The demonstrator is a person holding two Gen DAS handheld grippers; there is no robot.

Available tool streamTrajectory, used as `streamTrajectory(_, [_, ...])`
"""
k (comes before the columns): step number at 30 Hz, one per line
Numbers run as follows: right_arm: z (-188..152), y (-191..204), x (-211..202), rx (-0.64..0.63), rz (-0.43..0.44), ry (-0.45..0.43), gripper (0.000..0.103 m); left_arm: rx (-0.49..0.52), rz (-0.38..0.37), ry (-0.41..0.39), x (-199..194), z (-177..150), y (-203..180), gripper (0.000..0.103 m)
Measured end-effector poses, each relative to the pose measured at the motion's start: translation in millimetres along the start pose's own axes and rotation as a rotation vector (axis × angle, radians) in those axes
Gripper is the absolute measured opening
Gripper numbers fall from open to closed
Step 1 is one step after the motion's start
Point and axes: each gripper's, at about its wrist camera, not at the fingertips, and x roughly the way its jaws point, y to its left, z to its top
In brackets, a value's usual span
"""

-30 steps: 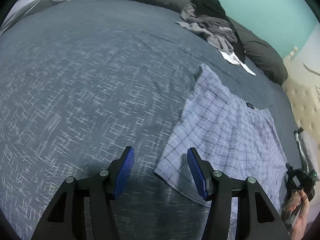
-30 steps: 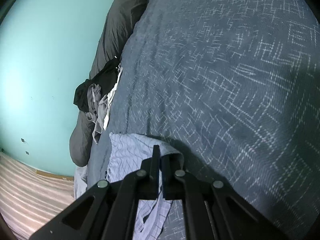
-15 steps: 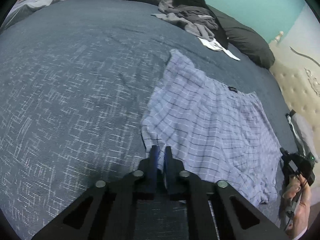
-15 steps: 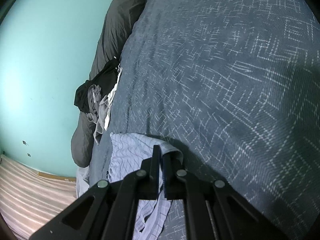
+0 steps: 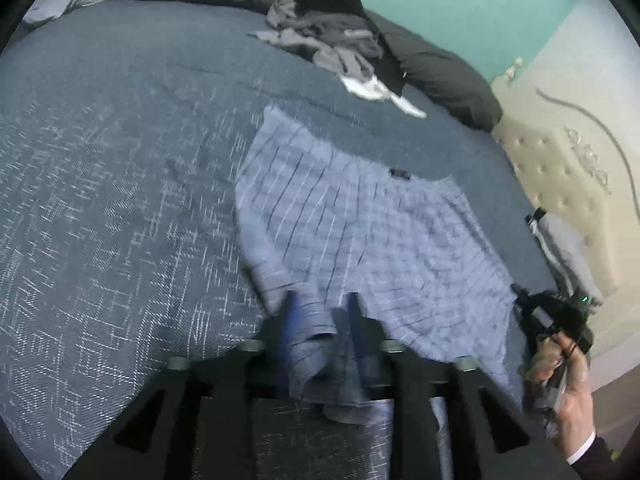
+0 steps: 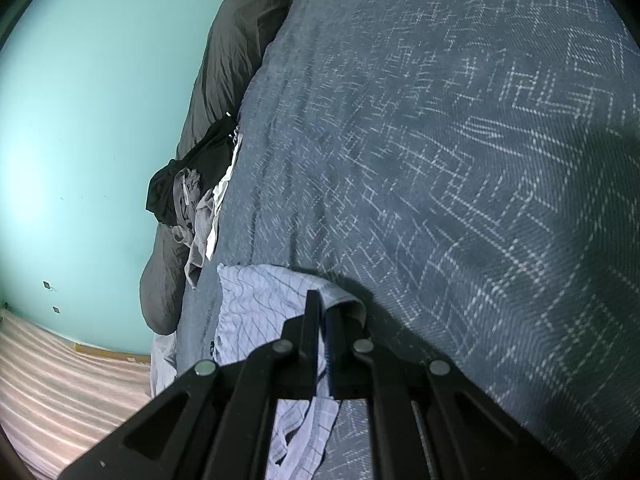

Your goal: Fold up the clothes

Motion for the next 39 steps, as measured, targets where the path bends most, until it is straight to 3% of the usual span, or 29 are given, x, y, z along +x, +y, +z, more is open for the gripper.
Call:
streamTrajectory(5, [-2, 0, 0, 0.001, -0.002, -0.002, 0.004, -0.058, 0.051, -0.066, -15, 5, 14, 0.048])
streamTrajectory(8, [-3, 1, 1, 0.0, -0.004, -0.001, 0.004, -0.121, 0.18, -0.058, -17, 4, 38, 0.047])
streamTrajectory(12, [-2, 1, 1, 0.004, -0.003, -0.003, 0.003, -0.161, 0.24, -0.001, -6, 2, 56, 0.044])
streamTrajectory(19, [-3, 1, 1, 0.002, -0.005, -0.003, 0.004, -0.046, 0.18, 0.031, 5, -1, 28, 0.044])
streamTrajectory(32, [-3, -2, 0, 0.006, 0.002, 0.001, 0.004, 0.006, 0.141, 0.052, 18, -3, 11, 0.043])
streamTrajectory(39, [-3, -4, -2, 0.01, 0.006, 0.008, 0.003, 0.02, 0.138, 0.061, 24, -1, 3, 0.012])
